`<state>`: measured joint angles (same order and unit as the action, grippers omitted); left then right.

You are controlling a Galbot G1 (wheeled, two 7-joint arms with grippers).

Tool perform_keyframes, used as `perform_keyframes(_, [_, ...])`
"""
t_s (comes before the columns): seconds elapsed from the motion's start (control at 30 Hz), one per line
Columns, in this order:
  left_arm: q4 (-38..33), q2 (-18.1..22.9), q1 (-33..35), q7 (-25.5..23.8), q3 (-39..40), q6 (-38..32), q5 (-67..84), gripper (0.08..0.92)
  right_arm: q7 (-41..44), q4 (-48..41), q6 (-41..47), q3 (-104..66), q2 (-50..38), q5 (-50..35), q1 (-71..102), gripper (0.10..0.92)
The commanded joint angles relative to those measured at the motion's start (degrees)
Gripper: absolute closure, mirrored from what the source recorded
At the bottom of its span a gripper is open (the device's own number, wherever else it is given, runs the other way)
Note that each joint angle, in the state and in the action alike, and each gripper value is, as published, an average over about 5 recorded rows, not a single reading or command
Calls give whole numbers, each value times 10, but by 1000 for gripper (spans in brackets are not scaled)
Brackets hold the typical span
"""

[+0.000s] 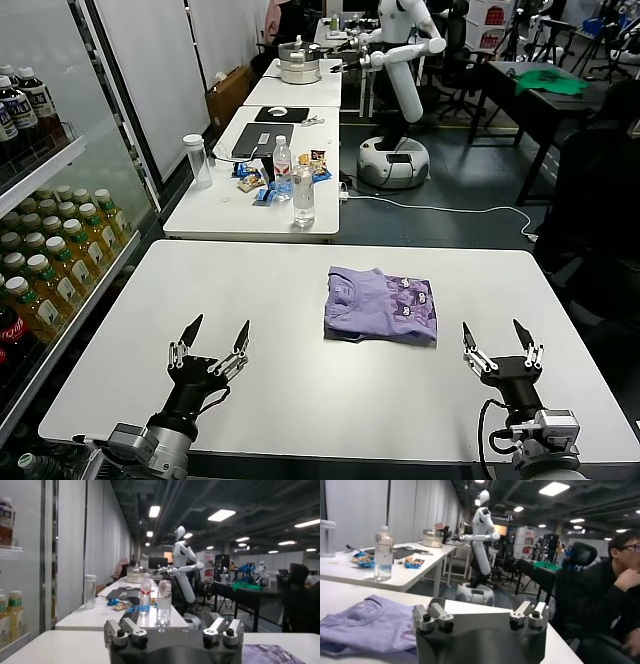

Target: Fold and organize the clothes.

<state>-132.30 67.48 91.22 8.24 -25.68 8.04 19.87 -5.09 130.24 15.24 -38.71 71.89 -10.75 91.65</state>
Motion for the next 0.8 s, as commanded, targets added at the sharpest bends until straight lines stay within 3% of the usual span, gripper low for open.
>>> perform_keyframes(0.03, [-3,-1,-1,0,0,0,0,177,-2,6,2,-2,2,-2,2,203])
perform_keyframes(0.33, [-5,-3,-1,0,0,0,0,177,-19,6,-35,-6,6,6,10,203])
perform_keyframes(0.8, [-8,-4,0,0,-1,-1,0,177,-42,30,-8,-14,5,10,13,203])
